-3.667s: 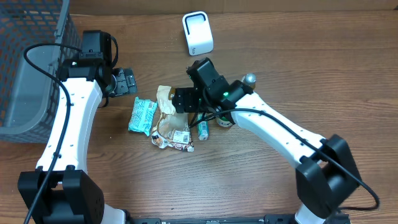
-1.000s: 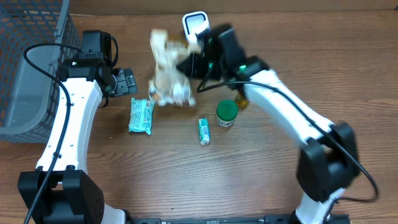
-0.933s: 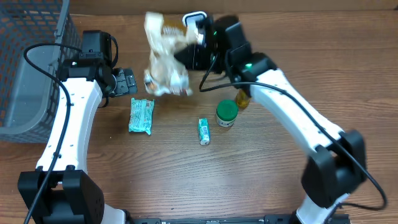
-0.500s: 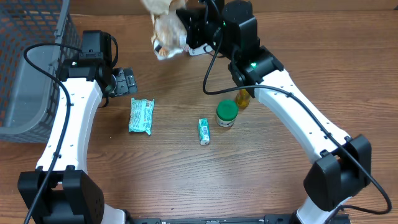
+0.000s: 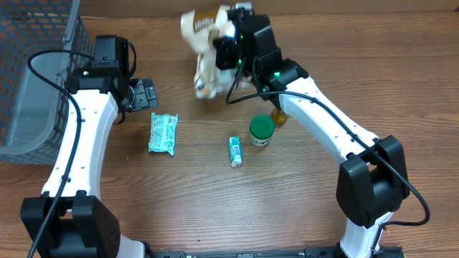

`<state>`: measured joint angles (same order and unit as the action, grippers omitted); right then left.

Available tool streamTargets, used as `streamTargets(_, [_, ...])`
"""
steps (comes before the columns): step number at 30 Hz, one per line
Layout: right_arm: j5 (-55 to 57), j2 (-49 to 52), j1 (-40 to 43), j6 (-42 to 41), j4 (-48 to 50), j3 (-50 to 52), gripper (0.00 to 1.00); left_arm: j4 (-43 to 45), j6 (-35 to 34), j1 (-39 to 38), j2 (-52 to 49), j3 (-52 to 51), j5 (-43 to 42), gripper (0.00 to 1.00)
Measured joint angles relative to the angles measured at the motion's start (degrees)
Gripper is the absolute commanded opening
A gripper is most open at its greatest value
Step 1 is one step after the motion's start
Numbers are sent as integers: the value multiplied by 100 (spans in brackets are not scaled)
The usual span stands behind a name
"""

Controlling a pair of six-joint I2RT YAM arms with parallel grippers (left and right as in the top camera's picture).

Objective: Scan the item barcode
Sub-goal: 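Lift the PanTree bag and present it to the white scanner, then lower the PanTree bag back onto the table and release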

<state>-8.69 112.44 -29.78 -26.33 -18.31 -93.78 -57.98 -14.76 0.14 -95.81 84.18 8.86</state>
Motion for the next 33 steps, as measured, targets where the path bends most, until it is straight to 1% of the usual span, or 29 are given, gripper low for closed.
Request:
streamTargets(2, [-249, 0, -55, -625, -737, 7, 4, 2, 0, 0, 0, 0, -2, 100])
streamTargets(4, [-382, 2, -140, -1016, -1163, 15, 4, 2, 0, 0, 0, 0, 0, 100])
streamTargets(6, [-463, 17, -286, -1263, -1394, 17, 4, 4, 0, 0, 0, 0, 0, 100])
streamTargets(11, [-514, 234, -885, -1375, -1646, 17, 4, 4, 0, 0, 0, 0, 0, 99])
streamTargets(13, [-433, 339, -1099, -1394, -1735, 17, 14, 4, 0, 0, 0, 0, 0, 100])
streamTargets(14, [-339, 402, -1237, -1425, -1781, 17, 16, 2, 0, 0, 0, 0, 0, 99])
streamTargets(16, [-140, 442, -1392, -1373, -1880, 26, 25, 2, 0, 0, 0, 0, 0, 100])
streamTargets(18, [-79, 442, -1423, -1283, -1908, 26, 31, 2, 0, 0, 0, 0, 0, 100])
streamTargets(20, [-50, 439, -1379, -1137, -2011, 24, 34, 4, 0, 0, 0, 0, 0, 99])
streamTargets(22, [-46, 431, -1307, -990, -2284, 24, 38, 2, 2, 0, 0, 0, 0, 99])
streamTargets(24, [-33, 356, -1189, -798, -2688, 15, 45, 4, 0, 0, 0, 0, 0, 100])
streamTargets(25, [-22, 291, -1141, -726, -2876, 13, 48, 0, 0, 0, 0, 0, 0, 99])
streamTargets(28, [120, -17, -1023, -470, -3523, -44, 50, 4, 0, 0, 0, 0, 0, 100])
streamTargets(33, [470, -398, -1012, -299, -4625, -116, 50, 2, 0, 0, 0, 0, 0, 100])
